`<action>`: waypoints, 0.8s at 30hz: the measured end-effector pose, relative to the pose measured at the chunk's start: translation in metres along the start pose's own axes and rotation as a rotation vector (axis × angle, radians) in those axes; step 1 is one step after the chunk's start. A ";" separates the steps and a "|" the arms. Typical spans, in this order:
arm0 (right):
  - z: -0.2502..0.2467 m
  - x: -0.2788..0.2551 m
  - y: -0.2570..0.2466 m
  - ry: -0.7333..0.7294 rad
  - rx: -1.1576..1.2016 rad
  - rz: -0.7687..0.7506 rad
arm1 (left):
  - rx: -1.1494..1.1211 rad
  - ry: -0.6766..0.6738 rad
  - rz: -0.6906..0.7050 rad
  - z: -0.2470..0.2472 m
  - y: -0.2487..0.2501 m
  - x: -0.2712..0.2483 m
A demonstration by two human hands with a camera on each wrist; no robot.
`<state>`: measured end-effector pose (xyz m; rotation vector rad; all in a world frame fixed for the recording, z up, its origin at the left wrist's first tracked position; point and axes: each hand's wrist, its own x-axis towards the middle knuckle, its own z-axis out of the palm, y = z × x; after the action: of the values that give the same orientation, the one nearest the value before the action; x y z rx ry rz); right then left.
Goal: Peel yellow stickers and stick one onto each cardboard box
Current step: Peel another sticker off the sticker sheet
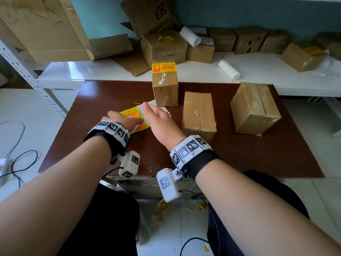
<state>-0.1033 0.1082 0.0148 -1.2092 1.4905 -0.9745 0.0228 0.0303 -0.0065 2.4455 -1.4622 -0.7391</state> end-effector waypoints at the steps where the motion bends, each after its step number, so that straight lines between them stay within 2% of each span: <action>1: 0.001 0.004 0.003 -0.014 -0.014 0.005 | 0.022 0.010 -0.006 0.002 -0.003 0.005; 5: 0.004 0.011 0.014 -0.106 -0.090 0.065 | 0.057 0.090 0.044 0.005 -0.006 0.010; 11: 0.015 0.018 0.036 -0.183 -0.242 0.186 | 0.079 0.114 0.070 0.017 -0.011 0.018; 18: 0.011 0.011 0.033 -0.311 -0.509 0.174 | 0.150 0.008 0.097 0.016 -0.019 0.028; 24: 0.005 0.007 0.032 -0.314 -0.547 0.133 | 0.193 0.014 0.068 0.009 -0.026 0.031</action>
<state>-0.1059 0.1072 -0.0180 -1.5370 1.6020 -0.2656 0.0498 0.0170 -0.0347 2.5170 -1.6734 -0.5907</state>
